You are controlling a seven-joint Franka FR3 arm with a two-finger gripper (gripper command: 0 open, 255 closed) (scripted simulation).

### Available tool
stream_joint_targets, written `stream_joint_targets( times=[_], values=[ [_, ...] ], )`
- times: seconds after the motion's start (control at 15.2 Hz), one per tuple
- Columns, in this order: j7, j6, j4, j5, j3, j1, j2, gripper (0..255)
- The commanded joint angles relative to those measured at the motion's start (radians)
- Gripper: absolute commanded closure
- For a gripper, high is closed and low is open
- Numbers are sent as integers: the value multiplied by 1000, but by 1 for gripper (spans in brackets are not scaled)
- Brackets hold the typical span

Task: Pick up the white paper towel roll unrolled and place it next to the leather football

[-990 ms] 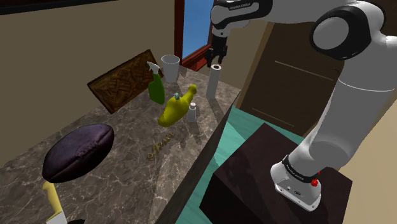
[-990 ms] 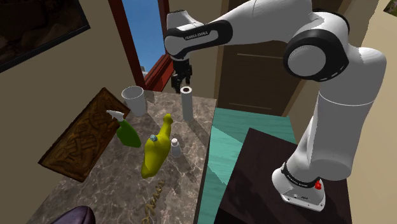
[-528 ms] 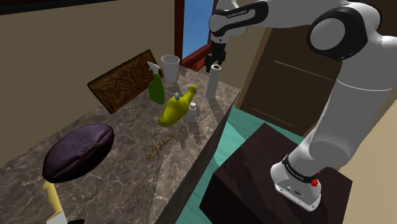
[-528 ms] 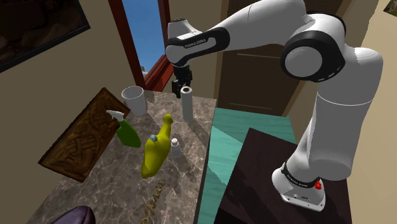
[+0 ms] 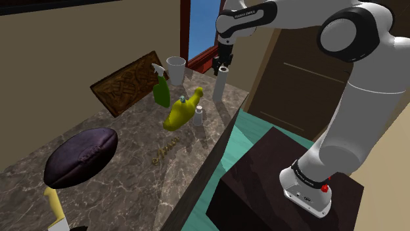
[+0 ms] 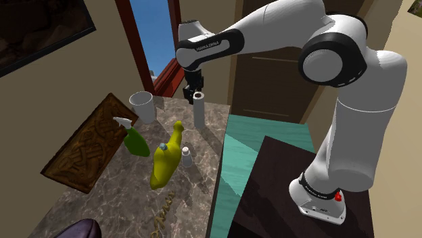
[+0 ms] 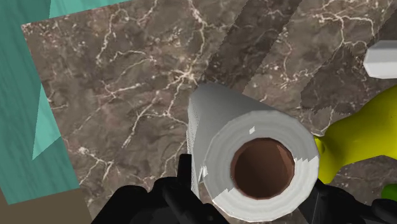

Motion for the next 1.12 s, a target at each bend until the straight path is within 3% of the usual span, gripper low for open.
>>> stream_joint_targets(
  times=[0.0, 0.4, 1.06],
  values=[
    [0, 0, 0, 0, 0, 0, 0, 255],
    [0, 0, -1, 0, 0, 0, 0, 255],
    [11, -122, 90, -10, -3, 0, -33, 255]
  ],
)
